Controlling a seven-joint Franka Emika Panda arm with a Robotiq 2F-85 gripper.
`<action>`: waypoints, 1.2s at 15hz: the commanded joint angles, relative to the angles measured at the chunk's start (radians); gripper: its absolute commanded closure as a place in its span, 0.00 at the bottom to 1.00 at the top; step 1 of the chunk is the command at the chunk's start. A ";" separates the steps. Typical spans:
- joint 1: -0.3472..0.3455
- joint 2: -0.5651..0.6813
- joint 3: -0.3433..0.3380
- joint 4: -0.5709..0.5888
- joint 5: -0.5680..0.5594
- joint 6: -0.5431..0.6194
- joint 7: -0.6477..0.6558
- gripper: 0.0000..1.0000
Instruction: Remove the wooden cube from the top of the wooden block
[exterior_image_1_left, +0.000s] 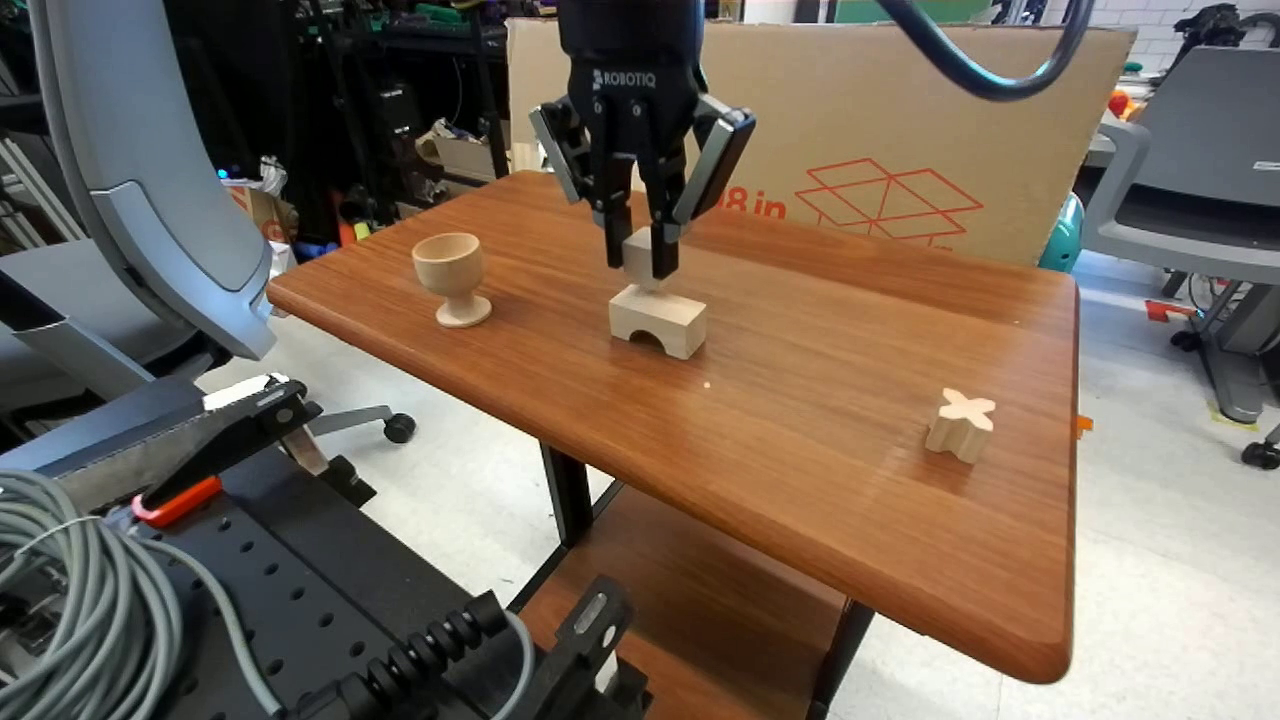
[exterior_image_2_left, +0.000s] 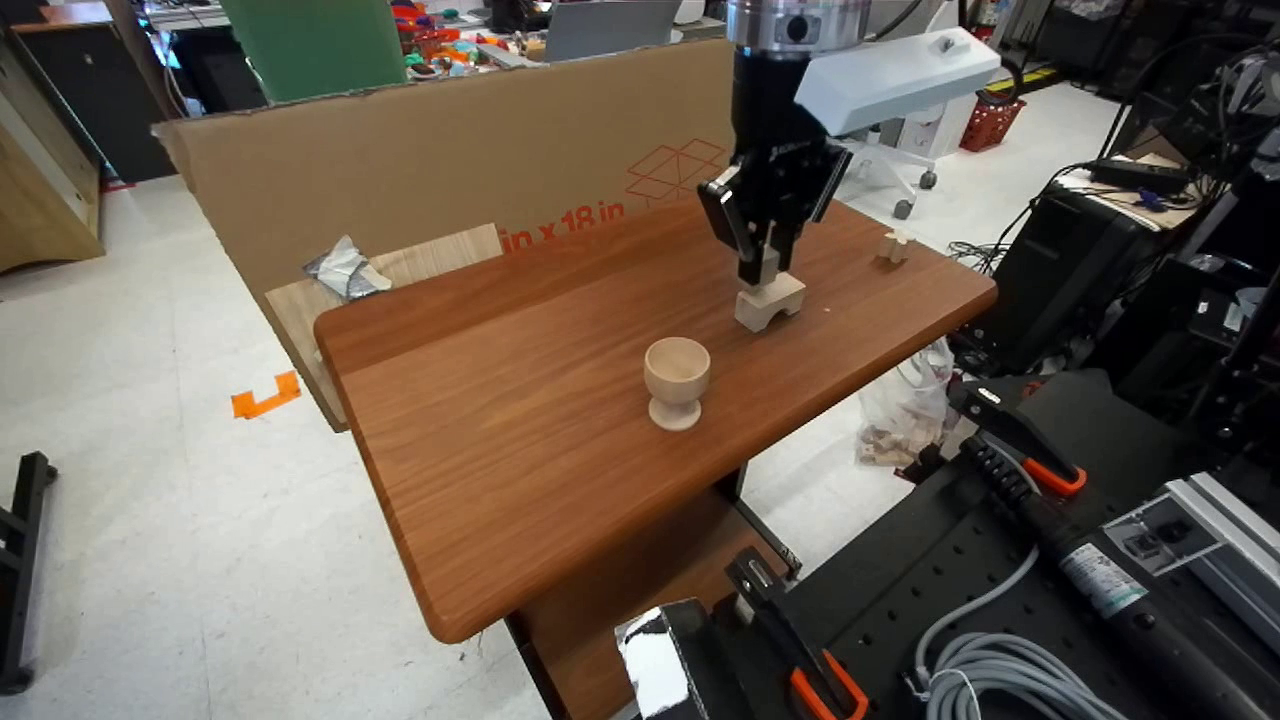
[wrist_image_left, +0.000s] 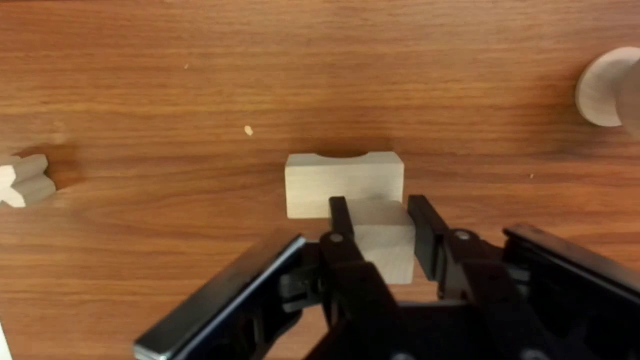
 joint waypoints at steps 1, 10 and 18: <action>0.000 -0.004 0.002 0.069 0.001 -0.038 0.006 0.92; -0.040 0.117 -0.052 0.260 -0.004 -0.111 0.013 0.92; -0.062 0.300 -0.065 0.393 0.007 -0.187 0.038 0.92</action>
